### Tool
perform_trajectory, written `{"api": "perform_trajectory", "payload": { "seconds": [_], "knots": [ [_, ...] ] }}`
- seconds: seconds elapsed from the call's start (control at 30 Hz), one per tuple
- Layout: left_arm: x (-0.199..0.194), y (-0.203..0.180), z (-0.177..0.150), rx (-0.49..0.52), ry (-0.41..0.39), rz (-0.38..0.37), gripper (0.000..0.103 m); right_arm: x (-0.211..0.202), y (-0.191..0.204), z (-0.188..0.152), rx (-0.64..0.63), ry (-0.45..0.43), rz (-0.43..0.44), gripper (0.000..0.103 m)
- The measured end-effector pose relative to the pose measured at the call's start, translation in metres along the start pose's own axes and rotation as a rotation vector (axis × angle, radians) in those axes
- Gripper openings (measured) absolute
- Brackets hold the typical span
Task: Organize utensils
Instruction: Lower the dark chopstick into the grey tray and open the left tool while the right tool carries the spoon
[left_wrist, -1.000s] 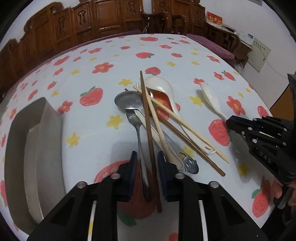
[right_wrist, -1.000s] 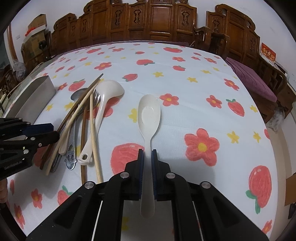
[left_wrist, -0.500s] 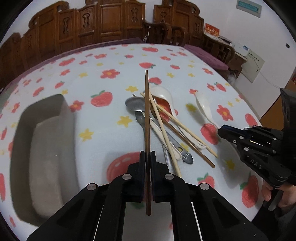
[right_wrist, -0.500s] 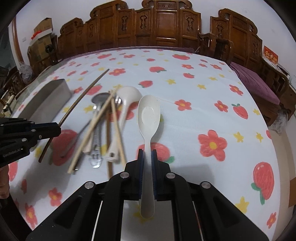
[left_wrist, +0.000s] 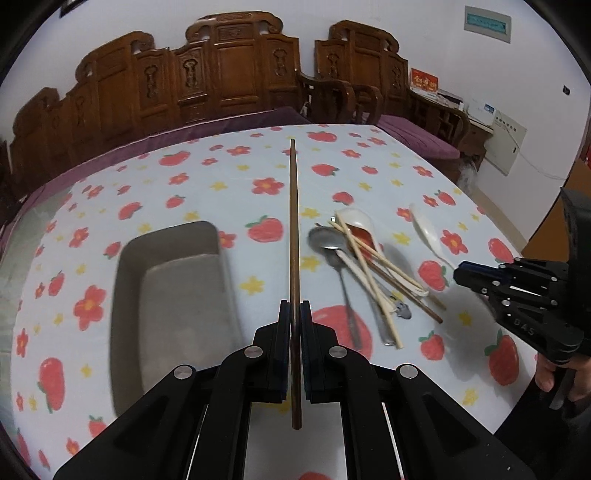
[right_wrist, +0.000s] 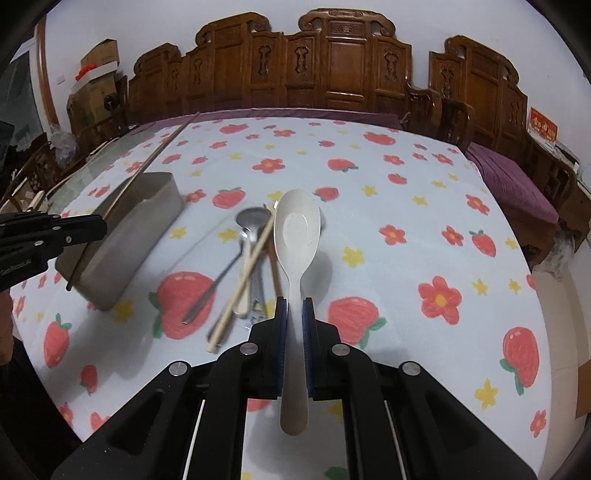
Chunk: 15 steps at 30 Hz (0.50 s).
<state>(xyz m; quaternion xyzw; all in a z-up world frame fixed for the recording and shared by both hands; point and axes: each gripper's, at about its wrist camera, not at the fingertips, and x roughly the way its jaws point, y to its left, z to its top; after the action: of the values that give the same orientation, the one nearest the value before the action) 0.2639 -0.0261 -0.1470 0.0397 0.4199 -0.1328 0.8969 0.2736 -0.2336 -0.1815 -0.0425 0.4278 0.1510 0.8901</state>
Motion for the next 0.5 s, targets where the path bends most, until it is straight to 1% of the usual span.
{"api": "perform_trajectory", "payload": {
  "seconds": [0.17,0.33,0.5],
  "knots": [
    [-0.005,0.025,-0.002,-0.011,-0.005,0.040,0.005,-0.012,0.024,0.016,-0.038,-0.025,0.007,0.010],
    [0.002,0.051,-0.009,-0.038,0.021,0.076,0.005,-0.021,0.052,0.030,-0.068,-0.053,0.033,0.010],
    [0.009,0.074,-0.014,-0.080,0.054,0.078,0.005,-0.027,0.078,0.041,-0.105,-0.072,0.058,0.010]
  ]
}}
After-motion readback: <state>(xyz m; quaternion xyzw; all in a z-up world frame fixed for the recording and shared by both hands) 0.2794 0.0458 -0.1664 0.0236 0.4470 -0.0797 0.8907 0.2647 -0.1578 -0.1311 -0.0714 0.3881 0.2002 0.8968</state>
